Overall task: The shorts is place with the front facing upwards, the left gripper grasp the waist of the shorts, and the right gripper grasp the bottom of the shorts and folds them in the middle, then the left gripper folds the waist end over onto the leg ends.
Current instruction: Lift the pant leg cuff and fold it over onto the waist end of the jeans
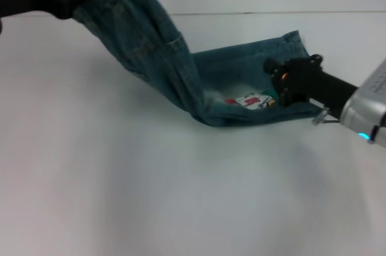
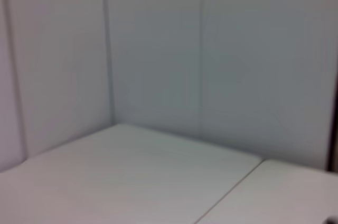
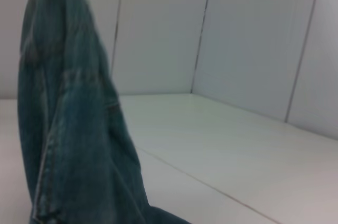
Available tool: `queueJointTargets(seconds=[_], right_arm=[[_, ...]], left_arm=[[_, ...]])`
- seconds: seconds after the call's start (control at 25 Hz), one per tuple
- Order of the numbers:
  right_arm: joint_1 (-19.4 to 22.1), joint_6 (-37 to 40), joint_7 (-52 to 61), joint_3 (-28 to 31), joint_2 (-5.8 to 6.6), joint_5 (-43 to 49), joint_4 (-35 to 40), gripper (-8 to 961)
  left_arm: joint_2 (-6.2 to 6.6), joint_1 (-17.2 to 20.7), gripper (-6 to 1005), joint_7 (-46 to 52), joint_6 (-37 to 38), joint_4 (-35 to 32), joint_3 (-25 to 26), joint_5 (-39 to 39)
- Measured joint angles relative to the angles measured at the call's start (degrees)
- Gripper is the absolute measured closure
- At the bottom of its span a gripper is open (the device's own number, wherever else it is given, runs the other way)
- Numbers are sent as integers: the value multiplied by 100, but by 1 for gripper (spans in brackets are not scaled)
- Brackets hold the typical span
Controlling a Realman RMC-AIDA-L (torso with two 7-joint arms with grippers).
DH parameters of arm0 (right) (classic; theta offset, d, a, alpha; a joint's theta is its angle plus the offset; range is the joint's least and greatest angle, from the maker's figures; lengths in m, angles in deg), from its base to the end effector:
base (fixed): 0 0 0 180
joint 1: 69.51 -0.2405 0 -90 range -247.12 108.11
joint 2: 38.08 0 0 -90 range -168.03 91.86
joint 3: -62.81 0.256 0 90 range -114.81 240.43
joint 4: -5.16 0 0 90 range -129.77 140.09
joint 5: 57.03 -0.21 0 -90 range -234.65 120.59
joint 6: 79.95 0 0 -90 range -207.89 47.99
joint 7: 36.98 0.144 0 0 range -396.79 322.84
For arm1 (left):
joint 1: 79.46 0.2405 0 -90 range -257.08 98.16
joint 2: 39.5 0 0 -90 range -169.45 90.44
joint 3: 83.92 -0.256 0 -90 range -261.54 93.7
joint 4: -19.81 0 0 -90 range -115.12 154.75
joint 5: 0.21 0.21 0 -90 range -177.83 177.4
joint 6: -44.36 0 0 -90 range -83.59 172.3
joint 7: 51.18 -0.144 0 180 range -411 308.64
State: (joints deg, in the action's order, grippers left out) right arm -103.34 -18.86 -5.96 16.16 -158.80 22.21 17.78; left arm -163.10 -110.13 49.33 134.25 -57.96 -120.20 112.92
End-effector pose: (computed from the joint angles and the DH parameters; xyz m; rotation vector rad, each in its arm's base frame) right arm 0.2789 0.3628 -0.0548 -2.2643 0.2841 0.5714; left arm -0.1790 0.3634 0.1083 -2.4547 -0.3716 -0.6526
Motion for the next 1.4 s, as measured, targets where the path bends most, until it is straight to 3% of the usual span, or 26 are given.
queueJointTargets(seconds=[0.24, 0.52, 1.0, 1.2, 1.4], right_arm=[[-833, -574, -657, 8, -26, -33, -916, 954], [-1512, -810, -1064, 0, -76, 210, -1790, 954], [-1810, -859, -1155, 157, -83, 838, -2168, 954], [-1507, -438, -1157, 230, -1, 898, -2082, 954], [-333, 707, -680, 188, 64, 915, -927, 954]], left_arm=[[24, -409, 939, 457, 110, -8, -127, -249], [-5, -654, 942, 712, -86, -11, -696, -256], [-40, -624, 946, 779, -201, 131, -1516, -316], [-49, -625, 947, 741, -484, 325, -1892, -306], [-52, -625, 949, 652, -1069, 716, -2494, -304]])
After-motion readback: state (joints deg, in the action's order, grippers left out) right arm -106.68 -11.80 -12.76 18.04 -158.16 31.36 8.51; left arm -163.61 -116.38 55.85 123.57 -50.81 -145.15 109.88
